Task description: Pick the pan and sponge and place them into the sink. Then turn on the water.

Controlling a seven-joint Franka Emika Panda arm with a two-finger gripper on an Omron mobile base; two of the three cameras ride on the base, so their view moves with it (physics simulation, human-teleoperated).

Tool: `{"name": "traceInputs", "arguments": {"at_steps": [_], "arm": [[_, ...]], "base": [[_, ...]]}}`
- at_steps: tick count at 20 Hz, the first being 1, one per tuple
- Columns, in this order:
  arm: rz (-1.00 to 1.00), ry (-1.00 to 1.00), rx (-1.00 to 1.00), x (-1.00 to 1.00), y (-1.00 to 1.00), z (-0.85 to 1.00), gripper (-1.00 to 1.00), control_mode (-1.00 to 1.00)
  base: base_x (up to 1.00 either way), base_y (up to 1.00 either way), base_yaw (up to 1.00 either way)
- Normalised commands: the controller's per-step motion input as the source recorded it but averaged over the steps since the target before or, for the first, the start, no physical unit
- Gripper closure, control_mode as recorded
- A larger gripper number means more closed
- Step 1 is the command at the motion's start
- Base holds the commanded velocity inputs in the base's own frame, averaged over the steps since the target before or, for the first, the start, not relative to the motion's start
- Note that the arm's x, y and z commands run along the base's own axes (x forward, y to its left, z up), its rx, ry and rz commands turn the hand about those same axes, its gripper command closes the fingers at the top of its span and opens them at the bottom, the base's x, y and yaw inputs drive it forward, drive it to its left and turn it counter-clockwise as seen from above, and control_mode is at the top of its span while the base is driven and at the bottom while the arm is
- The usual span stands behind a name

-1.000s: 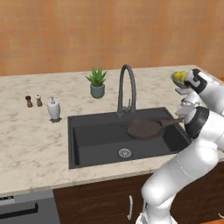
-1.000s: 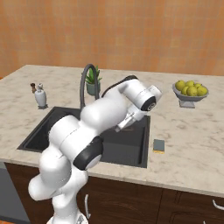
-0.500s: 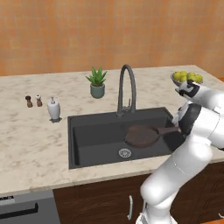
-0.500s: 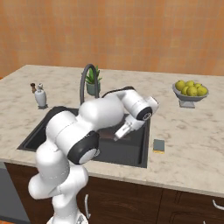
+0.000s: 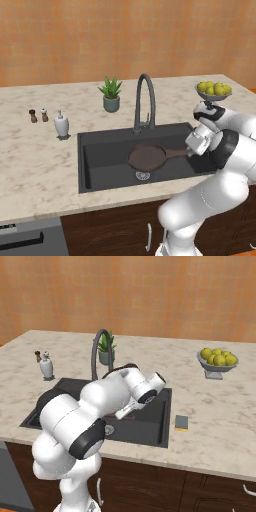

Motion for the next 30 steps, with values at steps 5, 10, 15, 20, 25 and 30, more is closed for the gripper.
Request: {"name": "traceInputs", "arguments": {"at_steps": [5, 10, 15, 20, 25, 30], "arm": [[-0.04, -0.05, -0.24, 0.01, 0.34, -0.79, 1.00, -1.00], [-0.02, -0.01, -0.17, 0.16, 0.00, -0.53, 1.00, -1.00], [0.00, 0.06, -0.12, 0.20, 0.00, -0.40, 1.00, -1.00], [0.03, 0.05, -0.08, -0.10, -0.18, -0.19, 1.00, -1.00], [0.00, 0.00, -0.08, -0.06, -0.11, -0.43, 1.00, -1.00], [0.00, 0.00, -0.08, -0.12, -0.02, -0.48, 1.00, -1.00]], "base": [[0.00, 0.00, 0.00], [0.00, 0.00, 0.00], [0.00, 0.00, 0.00], [0.00, 0.00, 0.00], [0.00, 0.00, 0.00], [0.00, 0.00, 0.00]]}}
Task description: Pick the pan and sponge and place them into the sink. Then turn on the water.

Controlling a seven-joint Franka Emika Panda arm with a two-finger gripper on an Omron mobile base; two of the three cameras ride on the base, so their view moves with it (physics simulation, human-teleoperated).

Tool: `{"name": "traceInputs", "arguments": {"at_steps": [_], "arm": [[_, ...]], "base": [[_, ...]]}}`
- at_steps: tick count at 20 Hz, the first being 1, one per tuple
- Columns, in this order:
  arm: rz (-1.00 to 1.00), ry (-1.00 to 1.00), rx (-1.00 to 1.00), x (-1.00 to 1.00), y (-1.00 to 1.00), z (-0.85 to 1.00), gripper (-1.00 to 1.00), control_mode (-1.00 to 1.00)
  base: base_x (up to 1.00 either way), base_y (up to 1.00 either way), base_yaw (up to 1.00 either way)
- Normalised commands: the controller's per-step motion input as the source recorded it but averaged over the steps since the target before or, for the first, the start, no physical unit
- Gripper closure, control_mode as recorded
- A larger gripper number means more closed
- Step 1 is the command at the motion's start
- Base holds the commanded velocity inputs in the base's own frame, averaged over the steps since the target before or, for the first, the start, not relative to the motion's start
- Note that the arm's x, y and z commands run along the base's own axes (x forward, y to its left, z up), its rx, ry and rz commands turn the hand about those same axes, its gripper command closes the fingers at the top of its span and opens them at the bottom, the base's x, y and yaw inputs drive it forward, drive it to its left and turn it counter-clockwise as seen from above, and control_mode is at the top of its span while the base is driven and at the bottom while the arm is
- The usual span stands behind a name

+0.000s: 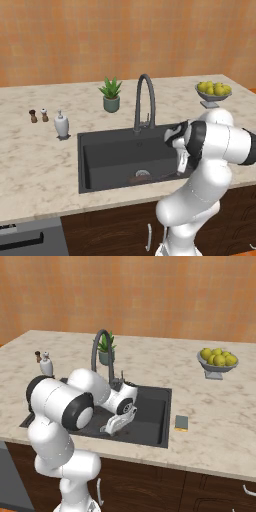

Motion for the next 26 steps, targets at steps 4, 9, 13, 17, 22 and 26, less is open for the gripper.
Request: {"name": "traceInputs", "arguments": {"at_steps": [4, 9, 13, 17, 22, 26], "arm": [[0.00, -0.04, -0.01, -0.13, 0.00, -0.26, 1.00, -1.00], [-0.01, -0.28, 0.00, -0.03, 0.00, -0.31, 1.00, -1.00], [-0.03, -0.43, 0.00, 0.00, 0.00, -0.40, 1.00, -1.00], [-0.03, -0.33, 0.00, -0.06, 0.00, -0.11, -1.00, -1.00], [-0.05, -0.19, 0.00, -0.22, 0.00, 0.22, -1.00, -1.00], [-0.01, -0.08, 0.05, -0.23, 0.00, 0.93, -1.00, -1.00]], "base": [[0.00, 0.00, 0.00], [0.00, 0.00, 0.00], [0.00, 0.00, 0.00], [0.00, 0.00, 0.00], [0.00, 0.00, 0.00], [0.00, 0.00, 0.00]]}}
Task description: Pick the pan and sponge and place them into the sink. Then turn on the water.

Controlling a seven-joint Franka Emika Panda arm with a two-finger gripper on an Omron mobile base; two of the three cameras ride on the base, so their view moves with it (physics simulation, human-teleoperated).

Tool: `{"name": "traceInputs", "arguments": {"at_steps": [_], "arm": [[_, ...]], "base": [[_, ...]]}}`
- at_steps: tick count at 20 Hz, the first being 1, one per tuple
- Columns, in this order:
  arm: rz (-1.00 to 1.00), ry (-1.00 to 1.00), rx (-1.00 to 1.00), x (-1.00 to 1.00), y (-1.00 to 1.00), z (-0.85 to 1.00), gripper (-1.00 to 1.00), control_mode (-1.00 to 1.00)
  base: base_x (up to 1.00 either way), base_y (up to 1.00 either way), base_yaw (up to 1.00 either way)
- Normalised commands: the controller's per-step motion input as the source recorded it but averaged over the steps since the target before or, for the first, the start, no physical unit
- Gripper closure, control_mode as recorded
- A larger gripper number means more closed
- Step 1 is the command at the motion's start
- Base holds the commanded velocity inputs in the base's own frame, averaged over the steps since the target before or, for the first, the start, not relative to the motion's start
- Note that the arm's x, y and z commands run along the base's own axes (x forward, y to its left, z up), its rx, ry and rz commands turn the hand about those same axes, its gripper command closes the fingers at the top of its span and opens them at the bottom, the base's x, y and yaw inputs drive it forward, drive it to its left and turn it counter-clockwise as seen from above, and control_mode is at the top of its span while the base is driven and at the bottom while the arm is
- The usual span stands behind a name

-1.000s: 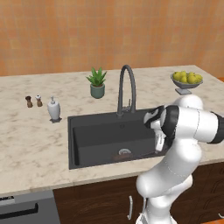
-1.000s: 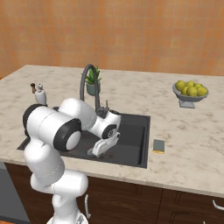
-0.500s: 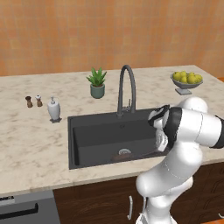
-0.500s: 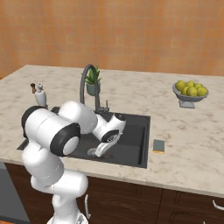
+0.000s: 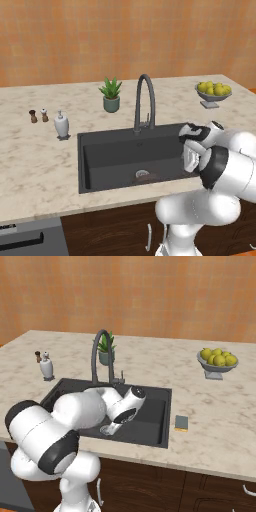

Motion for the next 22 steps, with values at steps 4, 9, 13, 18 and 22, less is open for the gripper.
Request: {"name": "traceInputs", "arguments": {"at_steps": [4, 9, 13, 18, 22], "arm": [[0.00, 0.00, 0.02, -0.20, 0.00, 1.00, -1.00, -1.00], [-0.04, 0.00, 0.00, -0.35, -0.21, 0.91, -1.00, -1.00], [-0.24, 0.05, 0.00, -0.44, -0.51, 0.55, -1.00, -1.00], [-0.44, 0.04, 0.03, -0.31, -0.74, 0.39, -1.00, -1.00], [-0.56, 0.01, 0.01, -0.14, -0.69, 0.37, -1.00, -1.00]], "base": [[0.00, 0.00, 0.00], [0.00, 0.00, 0.00], [0.00, 0.00, 0.00], [0.00, 0.00, 0.00], [0.00, 0.00, 0.00]]}}
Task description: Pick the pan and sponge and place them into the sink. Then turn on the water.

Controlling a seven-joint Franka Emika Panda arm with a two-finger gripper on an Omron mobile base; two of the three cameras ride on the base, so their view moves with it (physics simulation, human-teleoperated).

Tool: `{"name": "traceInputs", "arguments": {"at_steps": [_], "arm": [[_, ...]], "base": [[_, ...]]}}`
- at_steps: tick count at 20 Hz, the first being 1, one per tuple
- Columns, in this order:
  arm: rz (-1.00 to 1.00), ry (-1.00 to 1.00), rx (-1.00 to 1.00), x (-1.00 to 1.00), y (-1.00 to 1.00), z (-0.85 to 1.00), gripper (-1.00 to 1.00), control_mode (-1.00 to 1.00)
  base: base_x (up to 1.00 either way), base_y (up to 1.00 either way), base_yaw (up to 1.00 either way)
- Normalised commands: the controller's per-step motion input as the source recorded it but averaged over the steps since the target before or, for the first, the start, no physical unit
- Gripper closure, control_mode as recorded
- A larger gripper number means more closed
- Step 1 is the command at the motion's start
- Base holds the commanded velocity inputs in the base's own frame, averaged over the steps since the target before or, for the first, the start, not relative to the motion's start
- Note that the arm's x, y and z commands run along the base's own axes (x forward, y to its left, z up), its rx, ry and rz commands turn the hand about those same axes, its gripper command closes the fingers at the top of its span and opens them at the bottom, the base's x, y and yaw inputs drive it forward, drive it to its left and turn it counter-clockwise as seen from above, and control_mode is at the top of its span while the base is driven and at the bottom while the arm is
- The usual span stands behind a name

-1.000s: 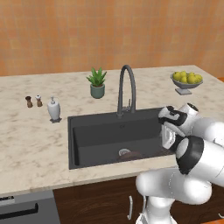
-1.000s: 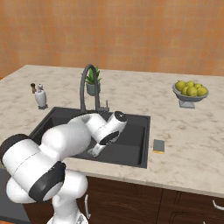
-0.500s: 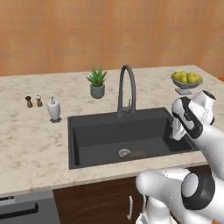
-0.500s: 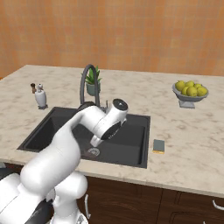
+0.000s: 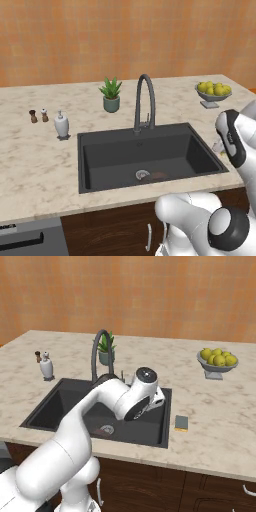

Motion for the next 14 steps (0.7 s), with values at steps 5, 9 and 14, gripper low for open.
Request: {"name": "traceInputs", "arguments": {"at_steps": [5, 9, 14], "arm": [[-0.60, 0.05, -0.02, -0.03, -0.52, 0.22, -1.00, -1.00], [-0.53, 0.06, -0.08, 0.00, -0.41, 0.00, -1.00, -1.00], [-0.21, 0.01, 0.00, 0.02, -0.08, -0.11, -1.00, -1.00]], "base": [[0.00, 0.00, 0.00], [0.00, 0.00, 0.00], [0.00, 0.00, 0.00]]}}
